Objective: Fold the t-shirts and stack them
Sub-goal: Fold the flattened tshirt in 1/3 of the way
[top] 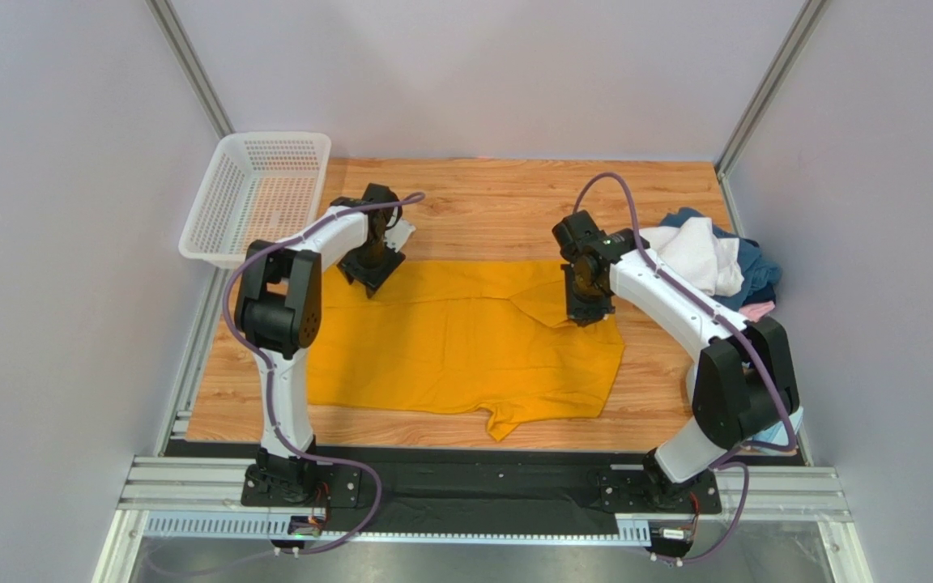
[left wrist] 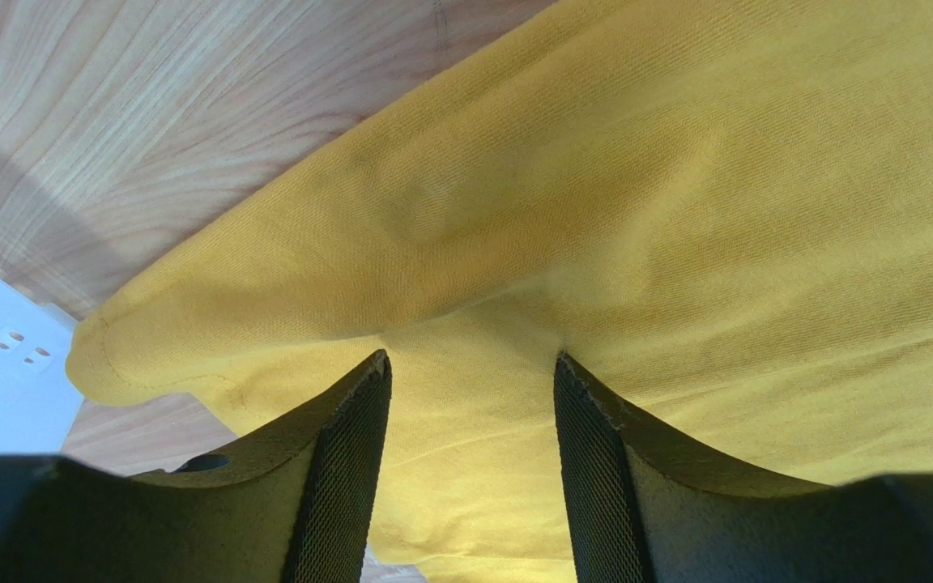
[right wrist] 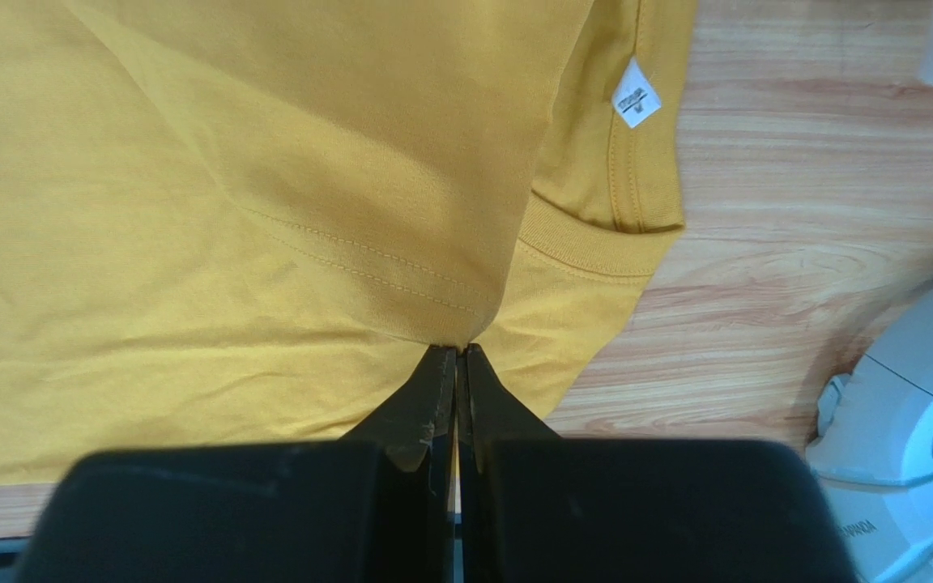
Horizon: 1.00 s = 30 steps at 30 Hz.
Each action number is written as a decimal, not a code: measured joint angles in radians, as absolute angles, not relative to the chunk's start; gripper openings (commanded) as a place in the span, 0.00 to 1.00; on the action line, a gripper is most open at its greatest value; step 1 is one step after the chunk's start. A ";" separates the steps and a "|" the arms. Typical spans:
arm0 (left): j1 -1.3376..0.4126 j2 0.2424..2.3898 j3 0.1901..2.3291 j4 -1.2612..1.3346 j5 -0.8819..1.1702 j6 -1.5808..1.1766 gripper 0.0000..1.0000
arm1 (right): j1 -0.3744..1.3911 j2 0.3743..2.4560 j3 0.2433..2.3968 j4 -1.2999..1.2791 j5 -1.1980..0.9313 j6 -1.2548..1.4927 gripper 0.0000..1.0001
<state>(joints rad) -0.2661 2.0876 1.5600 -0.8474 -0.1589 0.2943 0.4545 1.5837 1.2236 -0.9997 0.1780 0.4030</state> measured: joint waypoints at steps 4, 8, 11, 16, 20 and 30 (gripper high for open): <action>-0.266 2.087 1.558 -0.845 -0.159 0.294 0.59 | 0.442 1.584 1.334 -1.033 0.179 0.403 0.00; -0.266 2.086 1.557 -0.845 -0.159 0.294 0.59 | 0.426 1.584 1.473 -1.042 0.156 0.399 0.00; -0.266 2.086 1.557 -0.845 -0.158 0.294 0.59 | 0.420 1.594 1.546 -1.042 0.131 0.399 0.00; -0.266 2.081 1.547 -0.835 -0.158 0.294 0.58 | 0.411 1.601 1.510 -1.028 0.119 0.399 0.00; -0.266 2.077 1.543 -0.832 -0.158 0.294 0.58 | 0.395 1.616 1.386 -1.013 0.117 0.400 0.00; -0.266 2.077 1.544 -0.833 -0.153 0.294 0.58 | 0.461 1.600 1.389 -1.005 0.039 0.400 0.00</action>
